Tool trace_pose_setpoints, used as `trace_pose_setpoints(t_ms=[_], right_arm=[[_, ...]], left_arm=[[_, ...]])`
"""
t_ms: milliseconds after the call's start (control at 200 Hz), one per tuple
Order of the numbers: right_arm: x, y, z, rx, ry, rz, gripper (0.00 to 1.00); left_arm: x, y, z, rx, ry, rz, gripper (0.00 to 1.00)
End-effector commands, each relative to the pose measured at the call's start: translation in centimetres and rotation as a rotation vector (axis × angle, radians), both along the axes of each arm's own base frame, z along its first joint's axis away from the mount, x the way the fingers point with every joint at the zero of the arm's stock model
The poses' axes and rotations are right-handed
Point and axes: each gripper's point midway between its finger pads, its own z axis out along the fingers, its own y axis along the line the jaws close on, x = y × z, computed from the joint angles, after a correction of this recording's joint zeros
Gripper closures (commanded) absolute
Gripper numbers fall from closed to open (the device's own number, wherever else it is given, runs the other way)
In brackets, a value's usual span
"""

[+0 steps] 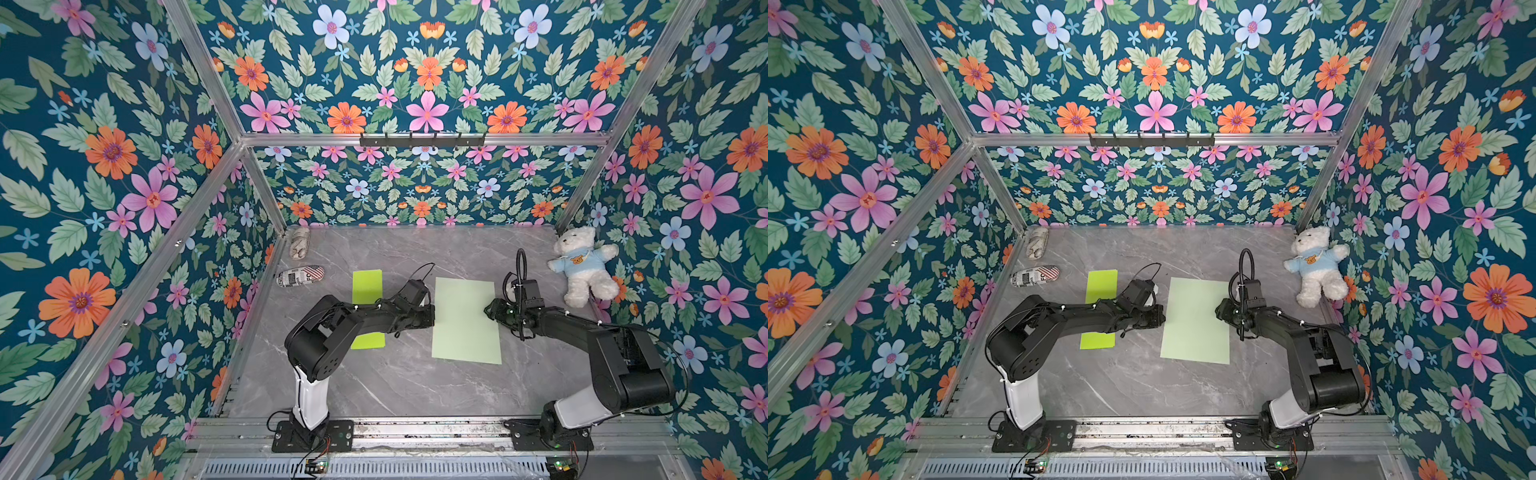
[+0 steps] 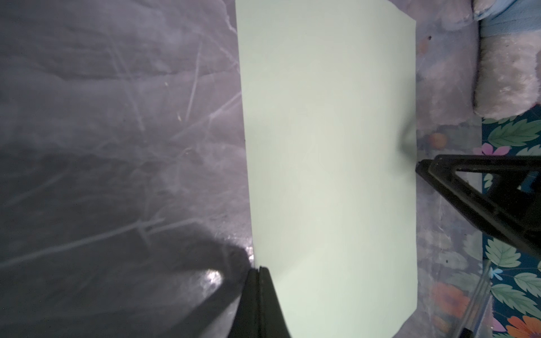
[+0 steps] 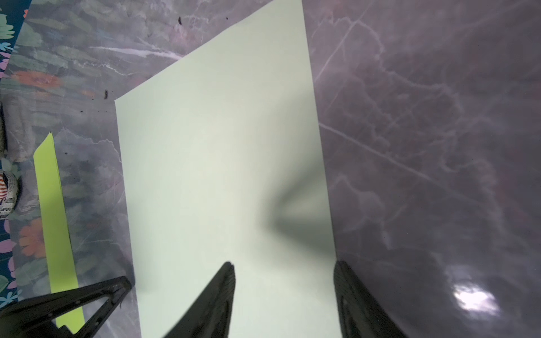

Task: Fold the rectangular paper in half along the long edge
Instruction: Pick up the paper from the center of the board.

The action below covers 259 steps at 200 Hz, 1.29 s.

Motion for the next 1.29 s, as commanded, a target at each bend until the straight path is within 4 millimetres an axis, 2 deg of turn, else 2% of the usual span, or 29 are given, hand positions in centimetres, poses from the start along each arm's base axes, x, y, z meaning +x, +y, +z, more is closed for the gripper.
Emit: trace_pose_setpoints(t_ms=[0,345,725,920,1290], right_arm=[[-2.5,-0.6,-1.8,-0.034,0.124,-0.007,0.43],[-2.8,-1.1,-1.5,-0.059,0.127,-0.010,0.41],[-2.9,-1.2,-1.9,-0.067,0.141,-0.009,0.40],[-2.8,-0.4,-1.7,-0.028,0.133,0.011,0.39],[-2.8,2.2,-1.4,0.134,0.098,0.069,0.38]], left_arm=[[0.4,-0.2,0.5,-0.005,-0.020,-0.002,1.00],[1.7,-0.2,0.8,0.039,-0.059,-0.026,1.00],[2.1,-0.1,-1.1,0.059,-0.039,-0.039,1.00],[1.5,0.2,-1.6,0.057,-0.022,-0.042,1.00],[0.2,1.6,-2.5,0.100,-0.003,-0.048,1.00]])
